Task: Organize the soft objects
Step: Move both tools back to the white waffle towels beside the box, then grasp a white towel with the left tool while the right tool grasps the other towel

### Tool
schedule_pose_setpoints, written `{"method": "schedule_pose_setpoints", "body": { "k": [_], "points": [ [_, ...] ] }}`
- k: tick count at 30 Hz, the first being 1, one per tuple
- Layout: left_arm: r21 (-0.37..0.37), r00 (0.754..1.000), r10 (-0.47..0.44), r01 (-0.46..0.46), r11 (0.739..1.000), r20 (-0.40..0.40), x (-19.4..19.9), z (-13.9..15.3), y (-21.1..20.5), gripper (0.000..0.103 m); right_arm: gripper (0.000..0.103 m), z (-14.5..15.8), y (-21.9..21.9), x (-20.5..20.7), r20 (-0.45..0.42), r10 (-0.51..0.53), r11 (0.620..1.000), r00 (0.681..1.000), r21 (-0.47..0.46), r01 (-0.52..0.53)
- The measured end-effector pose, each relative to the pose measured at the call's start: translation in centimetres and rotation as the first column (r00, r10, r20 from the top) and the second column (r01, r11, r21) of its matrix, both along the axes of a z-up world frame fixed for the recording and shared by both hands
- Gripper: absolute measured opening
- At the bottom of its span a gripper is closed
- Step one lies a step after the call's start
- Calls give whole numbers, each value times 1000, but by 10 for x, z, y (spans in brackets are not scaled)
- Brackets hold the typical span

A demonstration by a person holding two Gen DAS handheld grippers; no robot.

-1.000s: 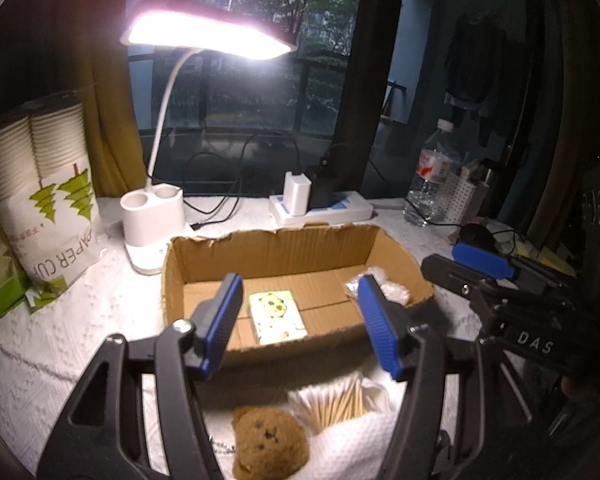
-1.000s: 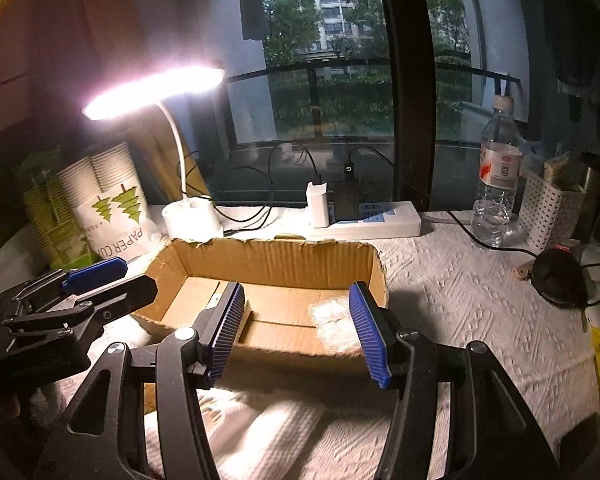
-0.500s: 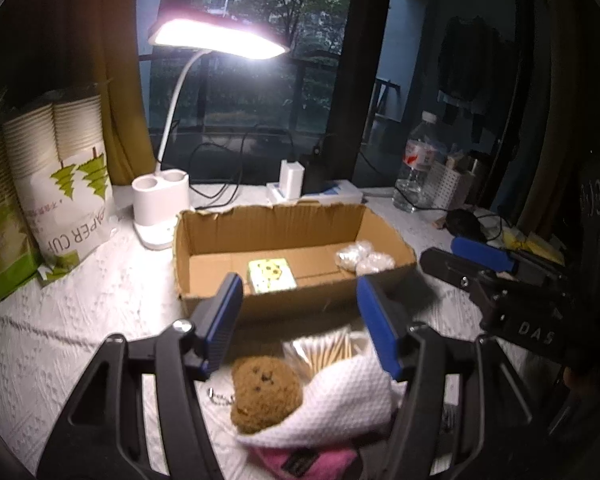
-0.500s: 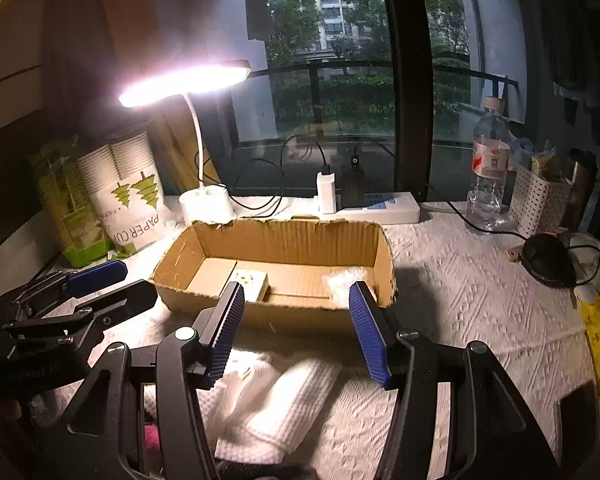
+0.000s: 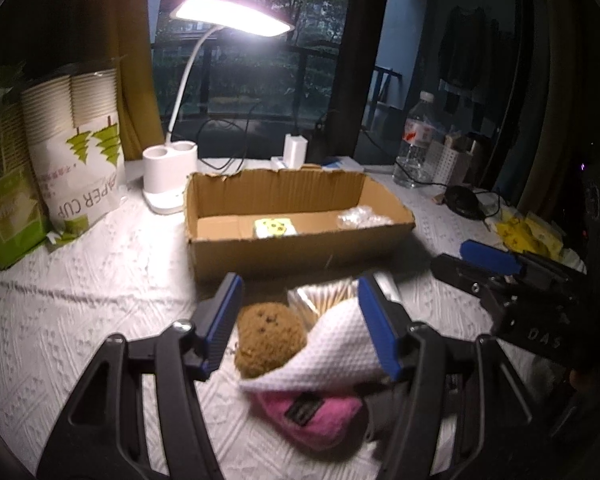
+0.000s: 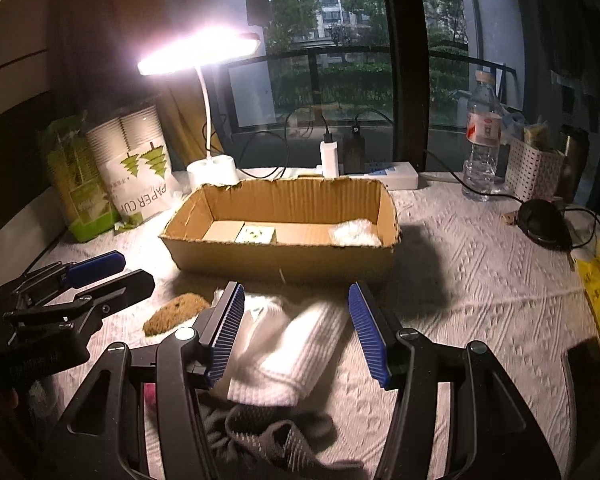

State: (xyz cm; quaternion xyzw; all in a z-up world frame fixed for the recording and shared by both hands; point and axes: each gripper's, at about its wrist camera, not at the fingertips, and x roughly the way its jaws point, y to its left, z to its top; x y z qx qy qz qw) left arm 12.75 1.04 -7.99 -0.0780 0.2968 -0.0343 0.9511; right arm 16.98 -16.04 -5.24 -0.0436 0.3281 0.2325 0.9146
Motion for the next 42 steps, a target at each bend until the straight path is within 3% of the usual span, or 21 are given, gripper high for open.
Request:
{"method": "schedule_pose_setpoints", "body": {
  "k": [12, 18, 25, 35, 38, 41, 42],
  "points": [
    [-3, 996, -4, 3, 1000, -86, -6, -36, -1, 65, 58, -31, 1, -9, -74, 2, 1000, 997, -10, -3],
    [-27, 995, 3, -6, 1000, -96, -7, -40, 5, 65, 58, -37, 10, -9, -81, 22, 999, 996, -24, -24],
    [-46, 995, -82, 79, 996, -64, -2, -37, -9, 66, 58, -49, 0, 12, -129, -52, 999, 990, -20, 50],
    [27, 984, -125, 130, 991, -127, 19, -51, -35, 64, 58, -62, 3, 18, -172, -1, 1000, 985, -10, -1],
    [43, 982, -136, 143, 989, -130, 19, -52, -39, 49, 56, -64, 6, 18, -177, 18, 1000, 984, -13, -21],
    [50, 979, -150, 158, 986, -139, 19, -55, -42, 37, 47, -67, 9, 20, -191, 35, 999, 981, -17, -39],
    [51, 979, -152, 160, 986, -135, 18, -55, -42, 28, 41, -67, 10, 20, -192, 40, 999, 981, -20, -44]
  ]
}}
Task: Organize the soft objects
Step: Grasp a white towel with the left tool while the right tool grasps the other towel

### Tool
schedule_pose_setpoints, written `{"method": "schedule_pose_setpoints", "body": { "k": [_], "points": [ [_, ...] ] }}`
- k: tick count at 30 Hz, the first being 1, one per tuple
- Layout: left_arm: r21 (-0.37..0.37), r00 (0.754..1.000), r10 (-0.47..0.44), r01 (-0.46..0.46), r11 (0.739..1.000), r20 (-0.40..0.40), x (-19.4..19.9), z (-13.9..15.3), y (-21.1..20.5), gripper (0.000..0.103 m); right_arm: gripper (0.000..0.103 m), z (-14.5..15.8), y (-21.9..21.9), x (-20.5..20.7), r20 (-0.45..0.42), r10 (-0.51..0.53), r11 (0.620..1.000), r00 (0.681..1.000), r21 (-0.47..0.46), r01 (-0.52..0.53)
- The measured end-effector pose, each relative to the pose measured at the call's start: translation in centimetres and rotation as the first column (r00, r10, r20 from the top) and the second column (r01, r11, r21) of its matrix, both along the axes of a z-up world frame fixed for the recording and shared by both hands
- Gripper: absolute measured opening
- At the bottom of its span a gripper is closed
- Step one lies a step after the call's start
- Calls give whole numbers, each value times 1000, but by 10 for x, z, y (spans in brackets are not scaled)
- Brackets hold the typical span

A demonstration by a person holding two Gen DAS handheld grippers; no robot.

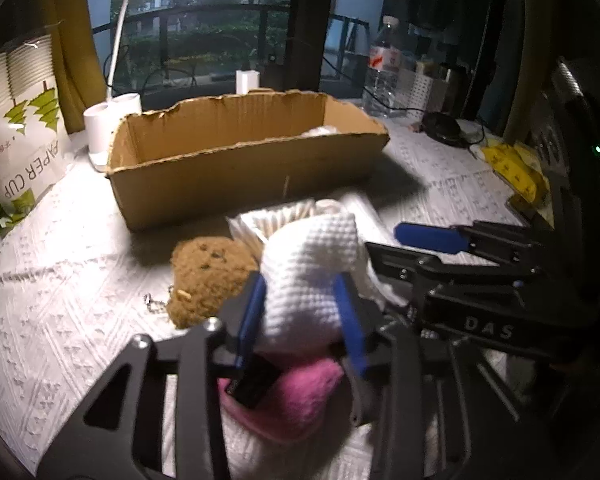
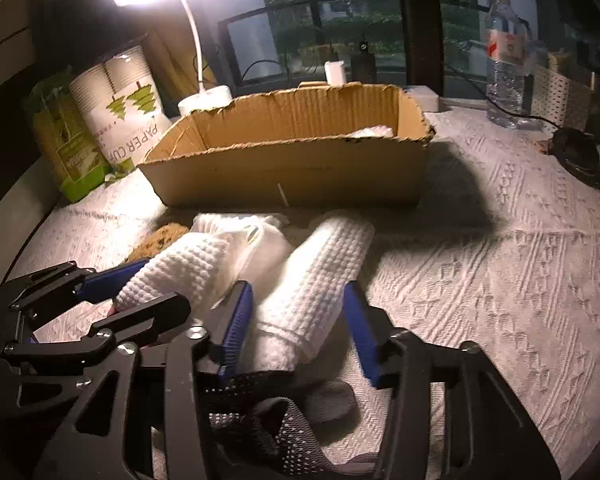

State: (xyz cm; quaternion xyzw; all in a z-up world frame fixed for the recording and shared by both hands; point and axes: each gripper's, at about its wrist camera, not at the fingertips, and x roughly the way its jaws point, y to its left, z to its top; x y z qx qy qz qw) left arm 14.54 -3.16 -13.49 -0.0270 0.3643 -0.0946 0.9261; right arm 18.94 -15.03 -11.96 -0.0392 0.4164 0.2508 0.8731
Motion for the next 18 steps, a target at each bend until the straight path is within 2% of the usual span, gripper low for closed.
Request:
{"method": "schedule_pose_setpoints", "body": {
  "k": [1, 3, 6, 18],
  "points": [
    [9, 1000, 0, 0, 1000, 3, -1, 0, -1, 24, 28, 0, 2, -1, 2, 9, 1000, 1000, -7, -9],
    [13, 1000, -4, 4, 1000, 19, -3, 2, -2, 18, 17, 0, 6, -2, 12, 16, 1000, 1000, -21, -16],
    [19, 999, -11, 10, 1000, 40, -6, 7, -1, 13, 10, 3, 6, -6, 32, 23, 1000, 999, -18, -22],
    [-14, 994, 13, -12, 1000, 113, -20, 38, 15, 12, 8, 40, -2, -18, 146, 4, 1000, 989, -7, -3]
  ]
}}
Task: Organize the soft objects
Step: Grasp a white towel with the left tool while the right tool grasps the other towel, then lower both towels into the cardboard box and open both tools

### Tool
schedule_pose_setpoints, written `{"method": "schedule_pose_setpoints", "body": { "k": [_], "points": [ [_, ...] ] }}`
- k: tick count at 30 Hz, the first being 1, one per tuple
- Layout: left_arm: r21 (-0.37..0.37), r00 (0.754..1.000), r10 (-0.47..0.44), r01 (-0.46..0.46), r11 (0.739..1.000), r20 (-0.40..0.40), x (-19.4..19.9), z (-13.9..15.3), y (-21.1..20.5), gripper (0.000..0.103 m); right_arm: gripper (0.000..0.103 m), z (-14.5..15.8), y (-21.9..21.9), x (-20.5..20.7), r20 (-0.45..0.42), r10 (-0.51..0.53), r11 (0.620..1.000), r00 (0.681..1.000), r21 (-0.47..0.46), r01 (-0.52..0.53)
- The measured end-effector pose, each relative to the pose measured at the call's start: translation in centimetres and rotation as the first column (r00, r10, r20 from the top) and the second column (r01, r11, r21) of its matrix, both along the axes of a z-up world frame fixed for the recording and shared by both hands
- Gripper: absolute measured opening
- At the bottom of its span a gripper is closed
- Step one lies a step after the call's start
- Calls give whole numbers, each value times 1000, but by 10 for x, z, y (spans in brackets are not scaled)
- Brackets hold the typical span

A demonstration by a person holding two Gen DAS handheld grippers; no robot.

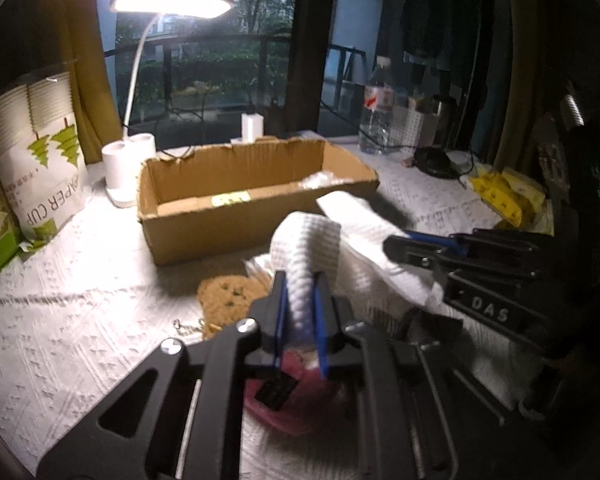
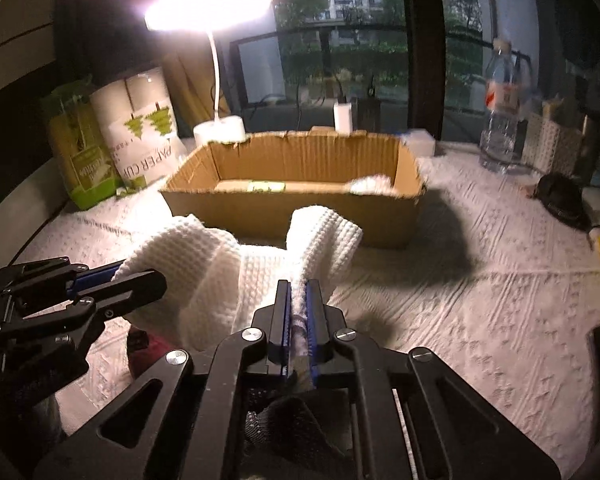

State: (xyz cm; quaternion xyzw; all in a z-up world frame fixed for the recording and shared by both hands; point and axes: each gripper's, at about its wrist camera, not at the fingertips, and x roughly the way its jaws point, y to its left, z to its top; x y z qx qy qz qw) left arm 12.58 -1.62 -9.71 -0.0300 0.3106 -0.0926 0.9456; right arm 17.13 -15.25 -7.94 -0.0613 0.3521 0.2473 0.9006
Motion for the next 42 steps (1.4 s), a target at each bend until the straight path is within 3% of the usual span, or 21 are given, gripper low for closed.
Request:
{"method": "schedule_pose_setpoints", "body": {
  "k": [17, 32, 42],
  "points": [
    [2, 992, 75, -75, 997, 99, 6, 44, 29, 12, 8, 49, 2, 10, 116, 14, 1000, 993, 8, -15],
    [9, 982, 127, -129, 992, 142, 45, 62, 51, 12, 8, 61, 14, 45, 150, 35, 999, 988, 19, -39],
    [7, 981, 141, -143, 990, 131, 74, 56, 60, 12, 8, 58, 28, 76, 146, 59, 998, 988, 22, -63]
  ]
}}
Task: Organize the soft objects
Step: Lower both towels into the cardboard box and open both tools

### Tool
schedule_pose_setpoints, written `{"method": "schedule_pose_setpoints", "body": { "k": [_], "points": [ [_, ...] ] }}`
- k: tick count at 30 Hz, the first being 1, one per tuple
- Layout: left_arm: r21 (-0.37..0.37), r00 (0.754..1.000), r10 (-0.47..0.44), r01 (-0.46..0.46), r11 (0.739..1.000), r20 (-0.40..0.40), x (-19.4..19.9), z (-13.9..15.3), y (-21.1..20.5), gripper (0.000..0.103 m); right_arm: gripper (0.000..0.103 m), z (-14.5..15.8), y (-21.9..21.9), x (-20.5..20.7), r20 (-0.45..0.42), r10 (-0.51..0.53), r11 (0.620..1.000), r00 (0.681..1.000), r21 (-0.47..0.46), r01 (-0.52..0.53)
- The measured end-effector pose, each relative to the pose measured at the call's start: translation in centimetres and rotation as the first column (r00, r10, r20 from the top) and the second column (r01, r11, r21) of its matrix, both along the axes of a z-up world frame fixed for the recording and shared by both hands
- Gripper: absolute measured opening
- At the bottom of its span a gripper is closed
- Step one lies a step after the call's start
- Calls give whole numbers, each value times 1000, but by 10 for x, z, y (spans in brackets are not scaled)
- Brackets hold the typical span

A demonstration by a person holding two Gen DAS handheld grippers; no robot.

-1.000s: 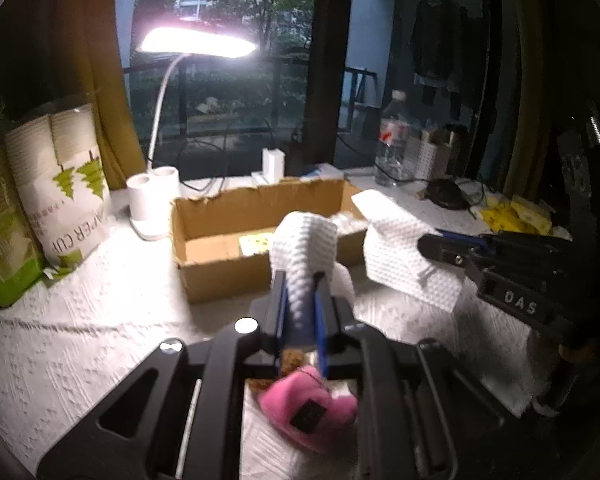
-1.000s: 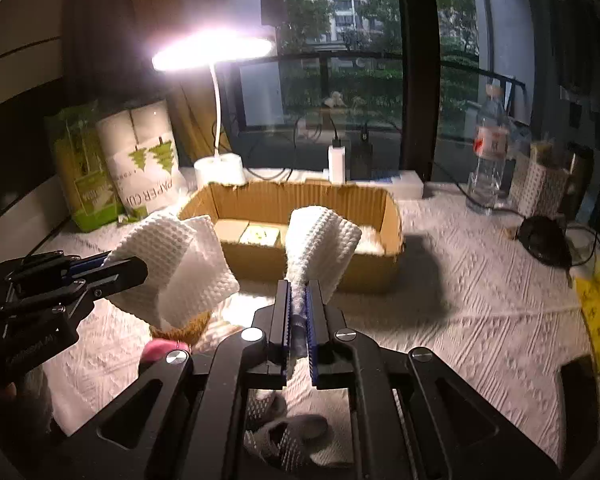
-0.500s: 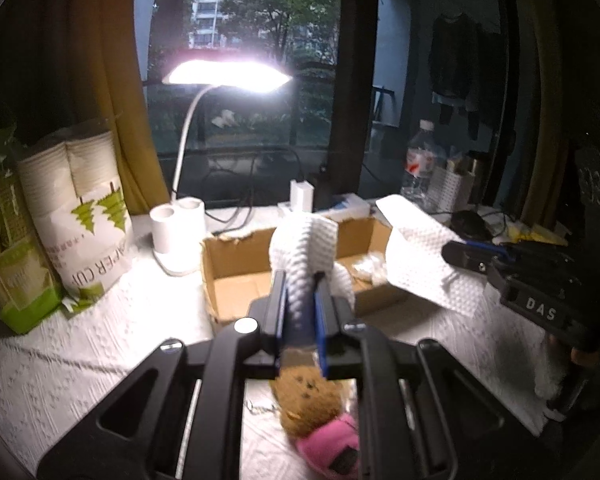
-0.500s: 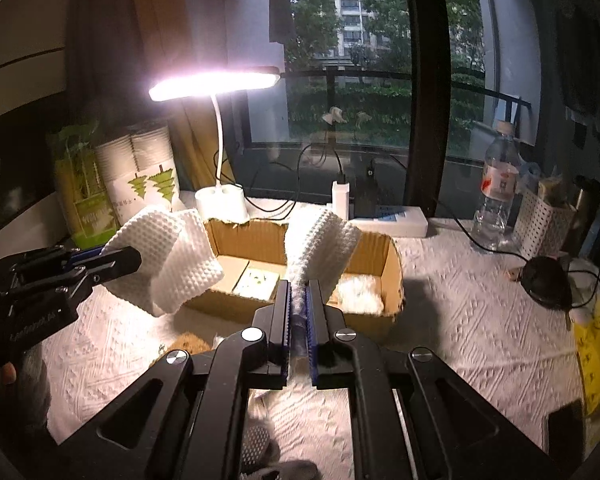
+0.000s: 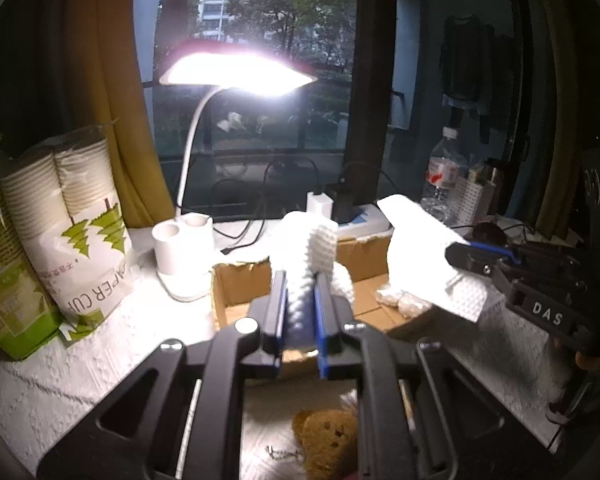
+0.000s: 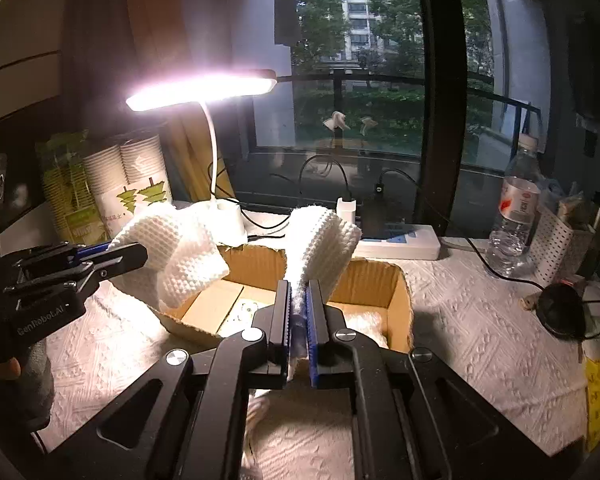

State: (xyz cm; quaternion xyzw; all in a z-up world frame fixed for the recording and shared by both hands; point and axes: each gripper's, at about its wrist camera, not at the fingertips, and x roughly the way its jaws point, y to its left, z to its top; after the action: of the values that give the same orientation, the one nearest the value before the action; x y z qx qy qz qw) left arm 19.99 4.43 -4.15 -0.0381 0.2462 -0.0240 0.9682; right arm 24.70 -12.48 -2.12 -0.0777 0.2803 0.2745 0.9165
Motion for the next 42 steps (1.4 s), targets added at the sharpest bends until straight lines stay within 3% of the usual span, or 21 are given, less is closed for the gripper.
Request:
{"method": "schedule_pose_setpoints", "body": {
  "k": [10, 30, 42],
  "points": [
    [0, 999, 23, -23, 1000, -28, 25, -12, 8, 12, 8, -18, 19, 22, -45, 42, 999, 998, 0, -42],
    [6, 981, 33, -32, 999, -193, 68, -69, 11, 13, 8, -77, 42, 58, -189, 52, 998, 981, -34, -59],
    [25, 971, 44, -39, 999, -236, 77, -83, 7, 14, 8, -88, 40, 64, -222, 34, 998, 974, -38, -44]
  ]
}}
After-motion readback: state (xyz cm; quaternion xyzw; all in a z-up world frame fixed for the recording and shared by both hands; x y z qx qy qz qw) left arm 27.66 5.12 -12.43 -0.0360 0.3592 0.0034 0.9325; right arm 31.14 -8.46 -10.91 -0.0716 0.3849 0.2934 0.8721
